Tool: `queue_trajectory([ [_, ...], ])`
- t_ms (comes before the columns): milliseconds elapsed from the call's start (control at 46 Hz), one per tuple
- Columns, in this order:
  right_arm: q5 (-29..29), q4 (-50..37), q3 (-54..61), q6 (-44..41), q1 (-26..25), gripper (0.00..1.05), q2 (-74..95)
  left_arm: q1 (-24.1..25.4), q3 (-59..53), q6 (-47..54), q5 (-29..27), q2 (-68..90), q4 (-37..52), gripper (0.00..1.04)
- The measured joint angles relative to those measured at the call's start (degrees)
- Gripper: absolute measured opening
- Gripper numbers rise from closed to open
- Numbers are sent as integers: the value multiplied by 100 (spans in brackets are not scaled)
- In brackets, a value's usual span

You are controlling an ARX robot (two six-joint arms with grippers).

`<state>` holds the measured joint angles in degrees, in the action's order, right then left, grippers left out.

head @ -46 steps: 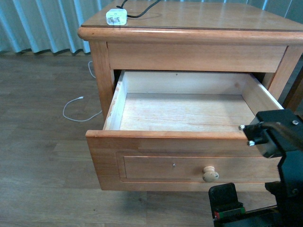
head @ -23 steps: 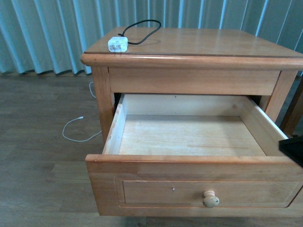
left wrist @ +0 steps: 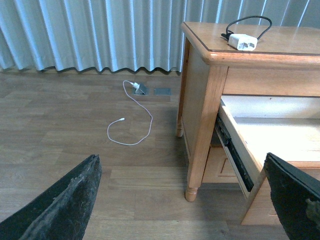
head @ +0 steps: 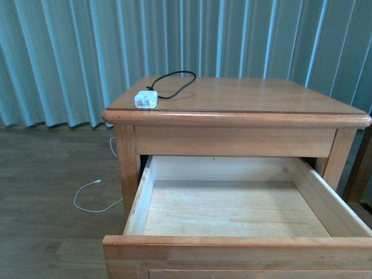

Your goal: Put charger into drawer

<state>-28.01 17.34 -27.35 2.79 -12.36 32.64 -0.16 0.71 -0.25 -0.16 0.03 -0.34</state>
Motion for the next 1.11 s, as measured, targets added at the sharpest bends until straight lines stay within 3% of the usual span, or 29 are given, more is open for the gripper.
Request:
queue_trajectory([
  [392, 146, -142, 77, -42, -26, 95, -70, 0, 0, 0, 0, 0, 0, 99],
  [500, 1930, -2354, 1121, -184, 452, 73, -726, 0, 0, 0, 0, 0, 0, 99],
  [588, 2616, -2730, 1460, -216, 855, 53, -1040, 0, 0, 0, 0, 0, 0, 99],
  [653, 2736, -2739, 1679, -238, 1167, 39, -1172, 0, 0, 0, 0, 0, 0, 99],
  [827, 2796, -2739, 1947, -264, 1213, 11, -1427, 0, 0, 0, 0, 0, 0, 99],
  [1110, 2798, -2739, 2002, -273, 1215, 56, -1493, 0, 0, 0, 0, 0, 0, 99],
])
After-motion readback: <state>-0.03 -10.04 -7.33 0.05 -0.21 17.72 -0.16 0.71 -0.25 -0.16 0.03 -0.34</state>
